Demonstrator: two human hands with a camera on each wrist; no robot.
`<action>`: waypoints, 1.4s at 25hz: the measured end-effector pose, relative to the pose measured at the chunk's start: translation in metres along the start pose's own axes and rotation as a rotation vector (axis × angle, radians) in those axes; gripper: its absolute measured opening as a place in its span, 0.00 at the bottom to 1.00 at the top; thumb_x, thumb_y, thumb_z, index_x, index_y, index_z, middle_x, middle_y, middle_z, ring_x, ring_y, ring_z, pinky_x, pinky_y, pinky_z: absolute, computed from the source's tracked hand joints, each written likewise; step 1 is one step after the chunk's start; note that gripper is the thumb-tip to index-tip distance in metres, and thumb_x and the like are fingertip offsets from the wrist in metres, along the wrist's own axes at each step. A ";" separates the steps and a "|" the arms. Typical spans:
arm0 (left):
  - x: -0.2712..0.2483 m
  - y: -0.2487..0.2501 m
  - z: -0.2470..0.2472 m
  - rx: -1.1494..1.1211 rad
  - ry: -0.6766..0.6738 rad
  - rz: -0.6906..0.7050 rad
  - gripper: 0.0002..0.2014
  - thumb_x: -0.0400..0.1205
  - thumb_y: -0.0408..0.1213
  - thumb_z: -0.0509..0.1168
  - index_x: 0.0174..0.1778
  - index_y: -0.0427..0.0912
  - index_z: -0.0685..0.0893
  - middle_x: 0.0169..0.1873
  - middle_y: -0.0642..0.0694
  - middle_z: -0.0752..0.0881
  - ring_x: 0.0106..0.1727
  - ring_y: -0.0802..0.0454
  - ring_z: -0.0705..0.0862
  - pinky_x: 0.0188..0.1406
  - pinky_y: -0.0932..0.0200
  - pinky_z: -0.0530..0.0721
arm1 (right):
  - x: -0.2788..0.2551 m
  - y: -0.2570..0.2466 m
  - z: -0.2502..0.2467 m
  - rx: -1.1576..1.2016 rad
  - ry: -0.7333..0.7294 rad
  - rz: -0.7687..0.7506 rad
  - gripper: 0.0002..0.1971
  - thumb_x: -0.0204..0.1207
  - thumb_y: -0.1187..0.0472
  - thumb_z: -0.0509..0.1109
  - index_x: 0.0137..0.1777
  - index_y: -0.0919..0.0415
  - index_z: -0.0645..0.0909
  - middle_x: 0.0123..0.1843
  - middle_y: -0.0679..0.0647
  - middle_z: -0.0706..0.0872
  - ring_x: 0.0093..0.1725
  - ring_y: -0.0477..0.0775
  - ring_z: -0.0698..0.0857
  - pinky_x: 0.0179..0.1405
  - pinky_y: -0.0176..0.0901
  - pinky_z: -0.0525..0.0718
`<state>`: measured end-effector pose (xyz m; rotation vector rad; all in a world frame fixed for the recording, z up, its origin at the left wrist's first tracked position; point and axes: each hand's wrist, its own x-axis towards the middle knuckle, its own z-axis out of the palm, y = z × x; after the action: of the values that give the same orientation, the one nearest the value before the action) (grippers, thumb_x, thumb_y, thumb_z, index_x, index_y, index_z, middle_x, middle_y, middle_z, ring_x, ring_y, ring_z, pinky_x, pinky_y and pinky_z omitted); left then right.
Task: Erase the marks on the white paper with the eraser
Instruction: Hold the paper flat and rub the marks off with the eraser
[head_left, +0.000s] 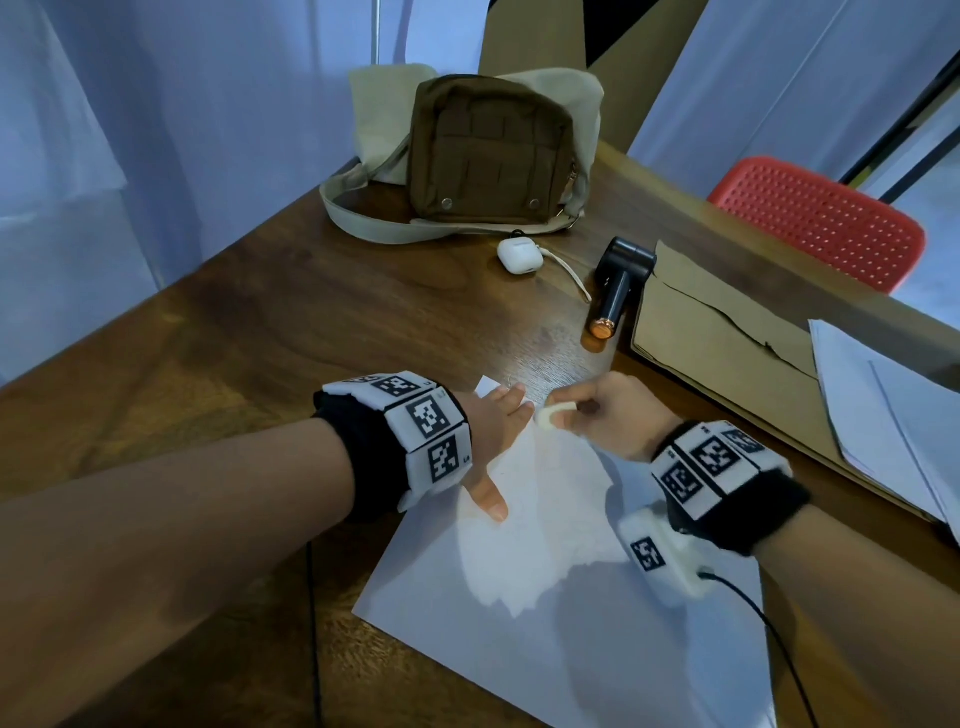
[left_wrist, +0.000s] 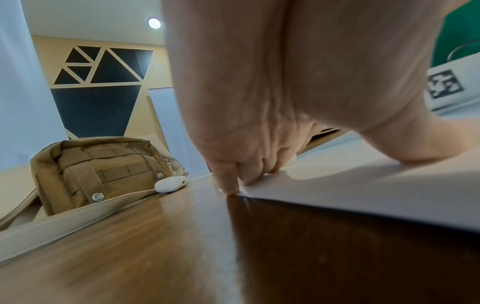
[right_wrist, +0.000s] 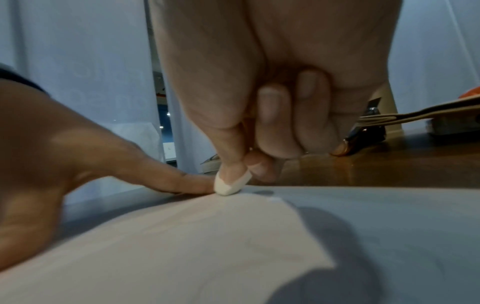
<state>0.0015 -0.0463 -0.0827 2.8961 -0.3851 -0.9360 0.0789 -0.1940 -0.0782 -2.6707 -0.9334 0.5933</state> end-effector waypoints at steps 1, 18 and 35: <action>0.000 -0.001 0.000 0.000 0.006 0.002 0.57 0.74 0.56 0.70 0.82 0.38 0.33 0.82 0.41 0.32 0.83 0.46 0.34 0.82 0.50 0.45 | -0.002 0.000 0.003 -0.025 0.036 -0.012 0.09 0.79 0.58 0.65 0.53 0.48 0.86 0.38 0.44 0.83 0.45 0.46 0.81 0.49 0.37 0.77; -0.003 -0.001 -0.001 -0.039 0.017 -0.005 0.55 0.75 0.53 0.71 0.83 0.42 0.35 0.83 0.44 0.34 0.84 0.45 0.42 0.81 0.49 0.53 | -0.038 -0.002 0.000 -0.003 -0.184 -0.137 0.08 0.75 0.59 0.71 0.50 0.49 0.89 0.20 0.38 0.77 0.26 0.38 0.75 0.29 0.23 0.69; 0.006 -0.006 0.005 -0.060 0.039 0.051 0.56 0.74 0.52 0.72 0.83 0.41 0.36 0.83 0.45 0.36 0.84 0.44 0.37 0.82 0.46 0.45 | -0.015 -0.007 -0.003 0.054 -0.077 -0.115 0.10 0.77 0.63 0.68 0.55 0.58 0.87 0.20 0.40 0.77 0.23 0.30 0.76 0.25 0.21 0.70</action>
<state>0.0050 -0.0419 -0.0911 2.8313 -0.4190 -0.8666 0.0658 -0.1983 -0.0690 -2.5422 -1.0682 0.6887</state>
